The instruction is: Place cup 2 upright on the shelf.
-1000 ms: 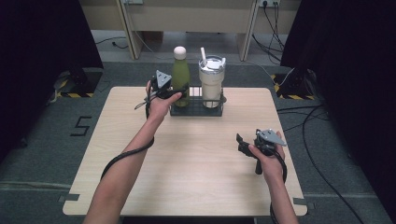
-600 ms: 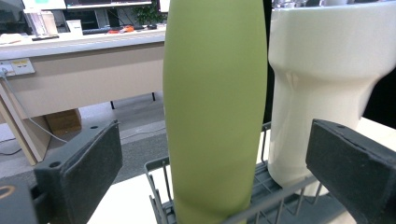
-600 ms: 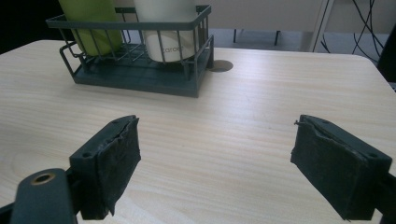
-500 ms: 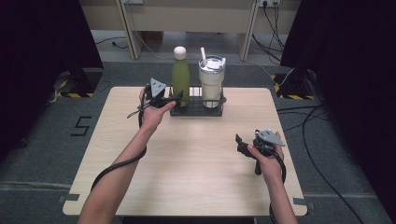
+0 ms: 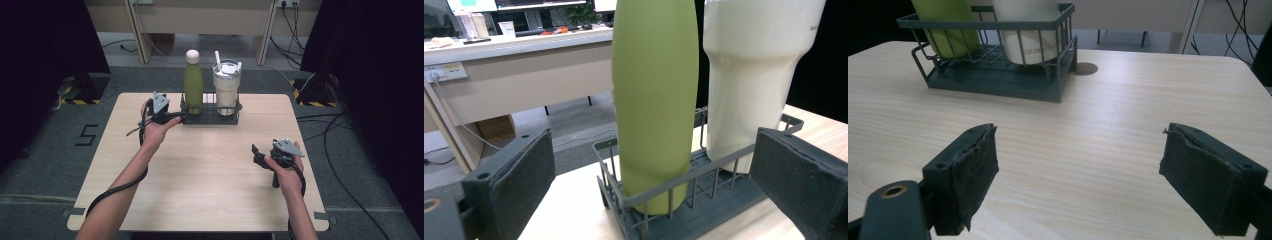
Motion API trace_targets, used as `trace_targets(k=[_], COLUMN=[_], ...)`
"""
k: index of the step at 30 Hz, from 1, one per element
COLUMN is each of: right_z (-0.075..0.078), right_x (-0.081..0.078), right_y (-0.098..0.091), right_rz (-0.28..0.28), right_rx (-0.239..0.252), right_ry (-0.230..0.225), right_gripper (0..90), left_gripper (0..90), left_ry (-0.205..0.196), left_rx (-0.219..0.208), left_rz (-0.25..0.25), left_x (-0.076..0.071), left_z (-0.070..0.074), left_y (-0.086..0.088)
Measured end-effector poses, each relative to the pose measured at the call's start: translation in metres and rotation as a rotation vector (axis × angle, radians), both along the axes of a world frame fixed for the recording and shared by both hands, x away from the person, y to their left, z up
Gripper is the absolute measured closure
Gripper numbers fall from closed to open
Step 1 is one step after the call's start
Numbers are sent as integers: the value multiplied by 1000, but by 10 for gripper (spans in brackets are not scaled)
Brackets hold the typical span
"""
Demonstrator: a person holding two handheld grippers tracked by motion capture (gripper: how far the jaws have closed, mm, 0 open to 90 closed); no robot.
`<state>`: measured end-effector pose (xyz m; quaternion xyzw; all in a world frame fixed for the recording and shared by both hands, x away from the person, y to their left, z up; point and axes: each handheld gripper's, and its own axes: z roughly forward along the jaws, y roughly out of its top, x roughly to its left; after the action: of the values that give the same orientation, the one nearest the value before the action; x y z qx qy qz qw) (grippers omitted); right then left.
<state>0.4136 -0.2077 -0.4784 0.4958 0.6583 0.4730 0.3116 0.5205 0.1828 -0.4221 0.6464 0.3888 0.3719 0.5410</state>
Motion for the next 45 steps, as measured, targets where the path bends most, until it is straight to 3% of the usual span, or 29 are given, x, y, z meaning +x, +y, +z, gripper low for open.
trace_targets(k=[17,30,45], right_z=[0,0,0], right_x=[-1,-2,-1], right_y=[-1,0,-1], right_rz=[-6,-5,-9], right_rx=[0,-2,-3], right_ry=[-1,2,1], right_gripper=[149,149,149], left_gripper=[34,35,36], left_ry=[6,20,34], left_rx=[24,35,43], left_rz=[5,28,28], left_x=[-29,-52,-85], left_z=[-9,-26,-48], left_y=[24,51,67])
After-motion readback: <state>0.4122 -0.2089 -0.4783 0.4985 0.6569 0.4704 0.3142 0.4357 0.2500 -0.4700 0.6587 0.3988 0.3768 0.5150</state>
